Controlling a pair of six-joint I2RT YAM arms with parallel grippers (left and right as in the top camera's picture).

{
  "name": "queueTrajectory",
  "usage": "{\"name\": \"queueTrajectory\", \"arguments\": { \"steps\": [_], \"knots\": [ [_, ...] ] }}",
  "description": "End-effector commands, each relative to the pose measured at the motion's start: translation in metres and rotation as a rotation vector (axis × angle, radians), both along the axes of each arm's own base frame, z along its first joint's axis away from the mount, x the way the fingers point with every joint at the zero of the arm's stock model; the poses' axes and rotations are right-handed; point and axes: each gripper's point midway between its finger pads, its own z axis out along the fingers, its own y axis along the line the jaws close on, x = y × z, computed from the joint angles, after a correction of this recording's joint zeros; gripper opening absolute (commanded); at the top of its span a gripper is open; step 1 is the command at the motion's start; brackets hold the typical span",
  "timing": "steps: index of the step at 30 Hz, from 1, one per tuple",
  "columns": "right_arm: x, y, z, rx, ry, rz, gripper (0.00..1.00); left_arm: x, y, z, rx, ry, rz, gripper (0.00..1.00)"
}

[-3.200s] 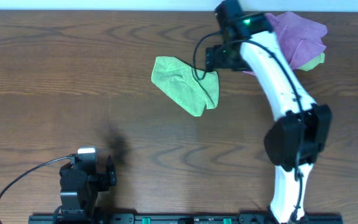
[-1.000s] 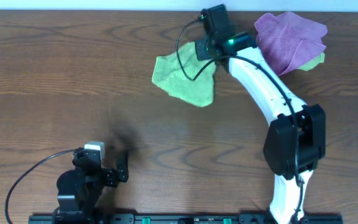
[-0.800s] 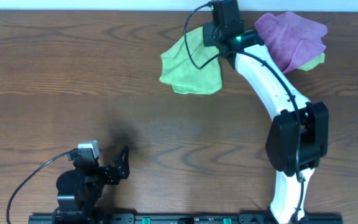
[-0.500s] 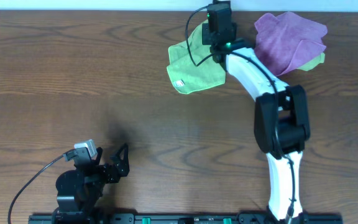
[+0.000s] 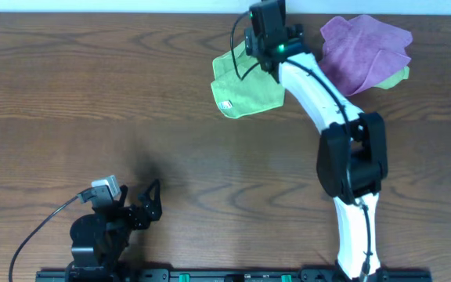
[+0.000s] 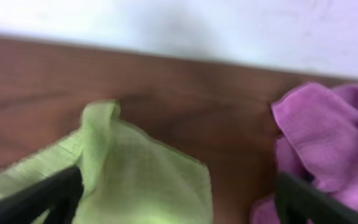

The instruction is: Fold the cloth

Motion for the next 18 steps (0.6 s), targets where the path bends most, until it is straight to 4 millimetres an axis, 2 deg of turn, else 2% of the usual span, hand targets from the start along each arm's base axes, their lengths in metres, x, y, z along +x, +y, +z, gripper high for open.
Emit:
{"name": "queueTrajectory", "arguments": {
  "steps": [1,7,13,18],
  "knots": [
    [-0.013,0.021,0.048,0.041,-0.009,0.071,0.99,0.005,0.007,0.006,0.012,-0.033,0.039,0.95],
    [-0.074,0.078,0.008,0.200,0.301,0.317,0.98,0.007,0.006,0.010,0.010,-0.052,0.037,0.95],
    [-0.106,0.110,-0.019,0.249,0.433,0.437,0.99,0.007,0.006,0.010,0.008,-0.053,0.036,0.95],
    [-0.123,0.123,-0.075,0.269,0.583,0.461,0.94,0.006,0.003,0.011,-0.053,-0.038,0.041,0.95]
  ]
}}
